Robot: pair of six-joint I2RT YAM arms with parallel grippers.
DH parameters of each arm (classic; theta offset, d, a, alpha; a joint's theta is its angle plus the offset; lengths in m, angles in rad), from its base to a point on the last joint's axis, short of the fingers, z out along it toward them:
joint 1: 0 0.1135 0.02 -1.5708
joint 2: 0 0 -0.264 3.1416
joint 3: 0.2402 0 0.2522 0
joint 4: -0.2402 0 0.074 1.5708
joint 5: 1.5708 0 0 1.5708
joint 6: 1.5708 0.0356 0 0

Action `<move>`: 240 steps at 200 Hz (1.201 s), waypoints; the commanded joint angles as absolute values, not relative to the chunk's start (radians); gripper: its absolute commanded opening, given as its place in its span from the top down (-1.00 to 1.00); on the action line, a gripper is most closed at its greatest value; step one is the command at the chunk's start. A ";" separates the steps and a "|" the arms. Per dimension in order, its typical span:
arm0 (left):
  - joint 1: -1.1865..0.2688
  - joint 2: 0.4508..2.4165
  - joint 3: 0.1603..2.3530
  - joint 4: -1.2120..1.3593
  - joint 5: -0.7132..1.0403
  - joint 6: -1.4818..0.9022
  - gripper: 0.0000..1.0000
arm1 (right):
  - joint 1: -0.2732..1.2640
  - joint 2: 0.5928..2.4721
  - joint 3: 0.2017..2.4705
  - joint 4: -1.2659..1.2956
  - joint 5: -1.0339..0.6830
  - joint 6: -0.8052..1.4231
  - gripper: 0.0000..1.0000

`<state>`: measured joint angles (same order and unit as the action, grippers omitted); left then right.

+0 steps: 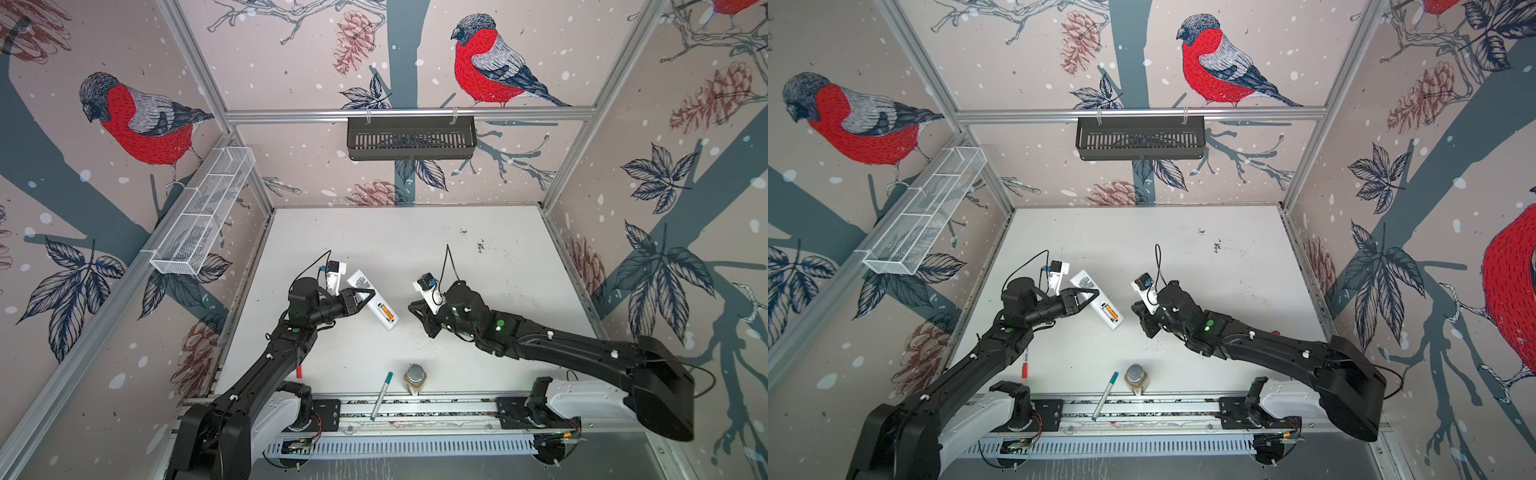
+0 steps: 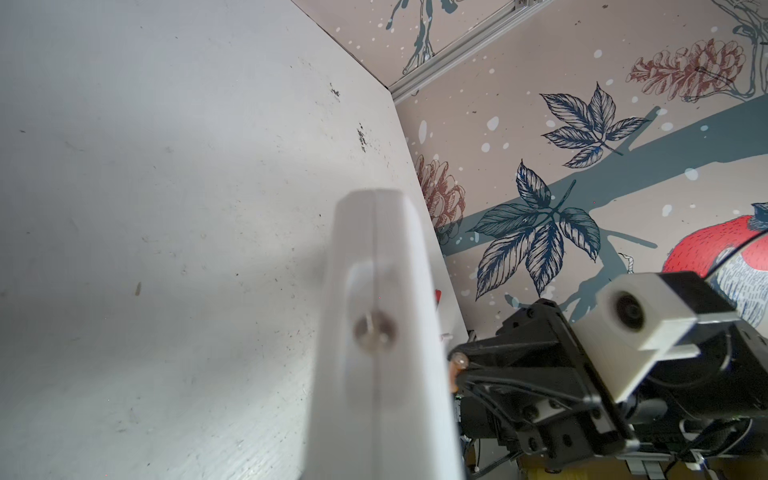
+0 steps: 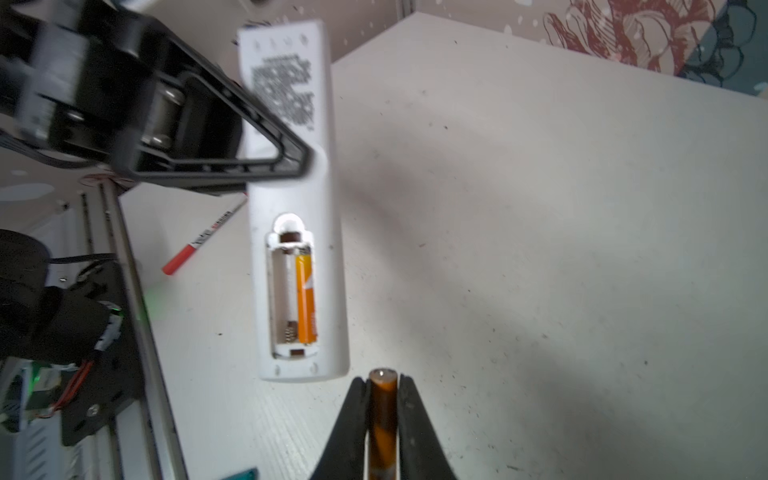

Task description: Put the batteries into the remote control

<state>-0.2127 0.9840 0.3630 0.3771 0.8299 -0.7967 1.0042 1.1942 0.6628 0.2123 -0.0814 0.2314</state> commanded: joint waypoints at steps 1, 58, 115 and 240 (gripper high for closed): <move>-0.212 0.989 0.342 0.550 0.910 -0.890 1.00 | 1.024 1.159 0.642 0.434 -0.179 0.217 0.66; -0.212 0.979 0.292 0.793 0.982 -1.159 1.00 | 1.079 1.191 0.627 0.620 -0.256 0.173 0.65; -0.213 0.885 0.312 0.730 0.986 -1.195 1.00 | 1.083 1.238 0.644 0.651 -0.275 0.149 0.65; -0.213 0.885 0.322 0.771 1.006 -1.234 1.00 | 1.078 1.217 0.627 0.603 -0.223 0.114 0.66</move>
<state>-0.2127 0.8825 0.3145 0.6910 0.9779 -1.2076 1.0786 1.2175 0.6235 0.5987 -0.2329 0.1303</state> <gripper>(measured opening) 0.207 0.171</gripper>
